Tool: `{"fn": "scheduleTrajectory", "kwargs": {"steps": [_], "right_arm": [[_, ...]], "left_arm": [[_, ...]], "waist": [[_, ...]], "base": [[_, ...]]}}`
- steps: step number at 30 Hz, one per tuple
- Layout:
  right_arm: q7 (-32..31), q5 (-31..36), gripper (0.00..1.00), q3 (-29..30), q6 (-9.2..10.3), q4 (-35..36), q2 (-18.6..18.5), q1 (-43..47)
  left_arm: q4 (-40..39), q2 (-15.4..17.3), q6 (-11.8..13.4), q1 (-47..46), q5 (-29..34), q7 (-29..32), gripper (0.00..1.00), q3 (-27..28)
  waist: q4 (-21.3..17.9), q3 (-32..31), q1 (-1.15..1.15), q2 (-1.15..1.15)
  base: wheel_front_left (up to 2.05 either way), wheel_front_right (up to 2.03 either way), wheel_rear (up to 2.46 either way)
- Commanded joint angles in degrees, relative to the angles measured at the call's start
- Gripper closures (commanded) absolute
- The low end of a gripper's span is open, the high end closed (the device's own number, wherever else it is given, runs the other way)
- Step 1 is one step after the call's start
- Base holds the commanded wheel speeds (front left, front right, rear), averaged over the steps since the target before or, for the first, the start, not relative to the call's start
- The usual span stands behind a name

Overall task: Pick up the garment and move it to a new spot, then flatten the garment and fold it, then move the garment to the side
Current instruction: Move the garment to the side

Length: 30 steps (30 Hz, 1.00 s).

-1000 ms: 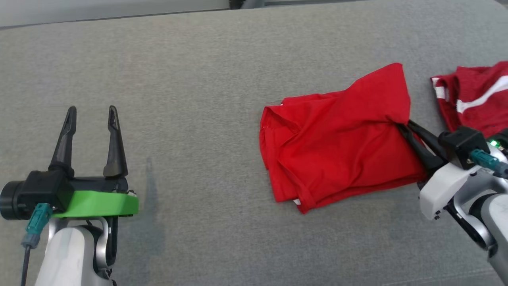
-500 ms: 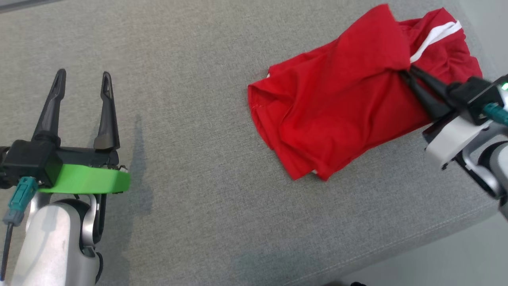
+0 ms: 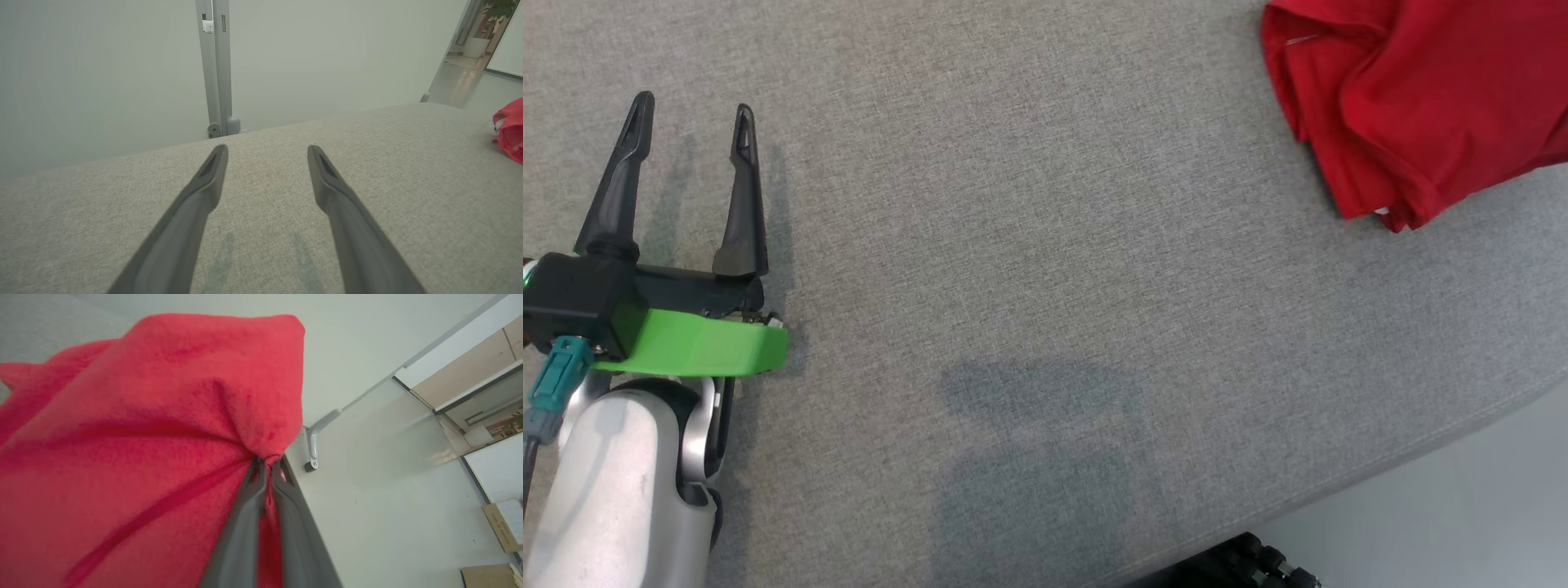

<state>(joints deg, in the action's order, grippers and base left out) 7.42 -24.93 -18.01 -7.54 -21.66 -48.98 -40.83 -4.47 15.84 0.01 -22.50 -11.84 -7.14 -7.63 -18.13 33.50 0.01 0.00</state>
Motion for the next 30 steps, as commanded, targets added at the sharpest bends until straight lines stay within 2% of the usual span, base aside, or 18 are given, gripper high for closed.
{"fn": "scheduleTrajectory", "kwargs": {"steps": [1,4,5,6,12,17,20,23,30], "right_arm": [[0.30,-0.44,1.00,0.03,0.11,-1.32,0.55,-0.43],[1.04,-1.34,1.00,-0.59,0.10,-6.60,2.96,-1.37],[1.46,-1.48,0.62,-0.37,0.11,-8.66,3.72,-1.98],[1.67,-1.80,0.00,-0.09,0.11,-10.67,4.64,-2.36],[4.80,-2.74,0.00,2.97,0.11,-22.83,9.80,-3.16],[7.01,-4.70,0.00,6.09,0.11,-25.11,12.57,-1.59],[7.68,-4.77,0.00,8.25,0.11,-22.80,14.45,0.48],[7.81,-3.34,0.00,10.73,0.11,-17.58,16.57,3.40],[7.82,3.37,0.00,18.46,0.10,0.15,25.24,13.97]], "left_arm": [[-0.17,0.60,-0.17,-1.00,0.34,0.05,0.00,0.00],[-0.08,0.74,-0.38,-1.34,0.31,0.13,0.00,-0.34],[-0.03,0.79,-0.32,-1.42,0.31,0.13,0.00,-0.42],[0.06,0.81,-0.32,-1.46,0.31,0.13,0.00,-0.53],[0.72,0.54,0.07,-1.37,0.03,-0.08,0.00,-1.02],[2.05,0.23,0.60,0.33,-0.69,-1.09,0.00,-0.83],[2.84,-0.19,1.16,1.58,-1.27,-1.86,0.00,-0.45],[3.69,-0.46,1.73,2.94,-1.90,-2.68,0.00,0.22],[4.39,-1.50,3.27,7.04,-3.64,-3.68,0.00,1.26]], "waist": [[0.75,1.10,-0.01,0.00],[1.52,1.43,-0.01,0.00],[1.65,1.45,-0.01,0.00],[1.80,1.41,-0.01,0.00],[2.72,0.14,-0.01,0.00],[2.66,-2.52,-0.01,0.00],[2.69,-4.90,-0.01,0.00],[2.89,-7.36,-0.01,0.00],[4.88,-13.10,-0.01,0.00]], "base": [[0.00,0.00,0.00],[0.00,0.00,0.00],[0.00,0.00,0.00],[0.00,0.00,0.00],[0.00,0.00,0.00],[0.00,0.00,0.00],[0.00,0.00,0.00],[0.00,0.00,0.00],[0.00,0.00,0.00]]}}
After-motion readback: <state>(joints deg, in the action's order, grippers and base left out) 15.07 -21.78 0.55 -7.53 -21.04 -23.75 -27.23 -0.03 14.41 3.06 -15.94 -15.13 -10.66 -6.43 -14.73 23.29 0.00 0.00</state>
